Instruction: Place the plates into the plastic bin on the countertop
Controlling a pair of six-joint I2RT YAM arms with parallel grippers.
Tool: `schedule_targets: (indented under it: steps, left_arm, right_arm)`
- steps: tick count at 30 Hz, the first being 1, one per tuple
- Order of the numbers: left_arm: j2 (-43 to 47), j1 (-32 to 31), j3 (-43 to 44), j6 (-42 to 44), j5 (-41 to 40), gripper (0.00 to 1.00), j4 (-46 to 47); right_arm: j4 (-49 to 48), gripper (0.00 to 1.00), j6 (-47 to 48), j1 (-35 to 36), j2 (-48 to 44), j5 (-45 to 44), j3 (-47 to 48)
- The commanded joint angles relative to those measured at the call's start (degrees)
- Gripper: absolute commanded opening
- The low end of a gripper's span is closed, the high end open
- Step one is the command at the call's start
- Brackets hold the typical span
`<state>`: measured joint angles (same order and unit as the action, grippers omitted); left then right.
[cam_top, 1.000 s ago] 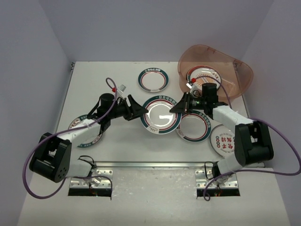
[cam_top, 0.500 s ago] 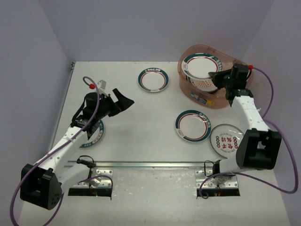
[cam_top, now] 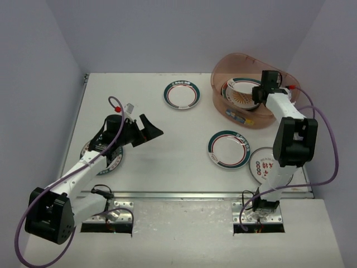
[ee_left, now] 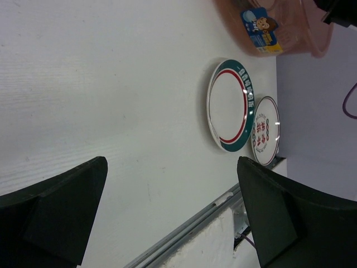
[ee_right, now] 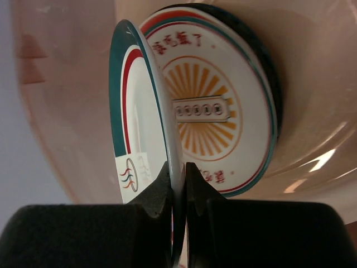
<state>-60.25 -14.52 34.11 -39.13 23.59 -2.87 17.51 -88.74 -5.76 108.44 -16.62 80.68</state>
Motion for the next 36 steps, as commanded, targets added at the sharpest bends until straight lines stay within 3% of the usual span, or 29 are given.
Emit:
schedule_targets:
  steps: [1, 4, 7, 11, 16, 22, 26, 31, 33, 36]
  left_arm:
    - [1.3, 0.3, 0.8, 2.9, 0.4, 1.0, 1.1]
    - [1.0, 0.3, 1.1, 3.9, 0.1, 1.0, -0.8]
    - [0.4, 0.3, 1.3, 4.2, -1.1, 1.0, -1.2]
    - [-3.1, 0.3, 3.6, 3.4, -4.2, 1.0, -3.6]
    - [-8.7, 0.3, 6.4, -0.5, -7.7, 1.0, -3.3]
    - [-17.8, 0.4, 10.7, -6.2, -11.6, 1.0, 4.6]
    - [-27.5, 0.6, 18.7, -7.7, -12.7, 1.0, 8.2]
    - [-39.9, 1.3, 24.3, -11.7, -11.1, 1.0, 18.8]
    - [-47.7, 1.3, 29.7, -12.1, -9.3, 1.0, 19.4]
    - [-55.0, 1.5, 35.3, -12.7, -9.3, 1.0, 19.0]
  right_arm:
    - [-1.8, 0.18, 2.1, -0.6, 2.2, -0.3, 6.0]
    - [-1.9, 0.32, 2.8, -1.5, 4.4, 5.3, 6.3]
    - [-0.8, 0.72, 6.2, -1.5, 3.8, 8.3, 5.9]
    - [13.1, 0.96, 8.6, -1.5, 3.3, 9.9, 12.4]
    - [22.4, 0.99, 8.4, -1.6, 0.0, 10.4, 13.8]
    - [14.8, 0.99, 11.1, -1.4, -12.1, 18.3, 3.9]
    - [-4.2, 0.99, 15.2, -1.4, -23.0, 29.6, -11.2]
    - [-39.2, 0.99, 12.8, -1.3, -27.7, 69.1, -24.4]
    - [-45.5, 0.99, 10.5, -1.2, -27.3, 79.6, -27.0]
    - [-56.9, 0.99, 5.7, -1.2, -31.0, 84.2, -36.1]
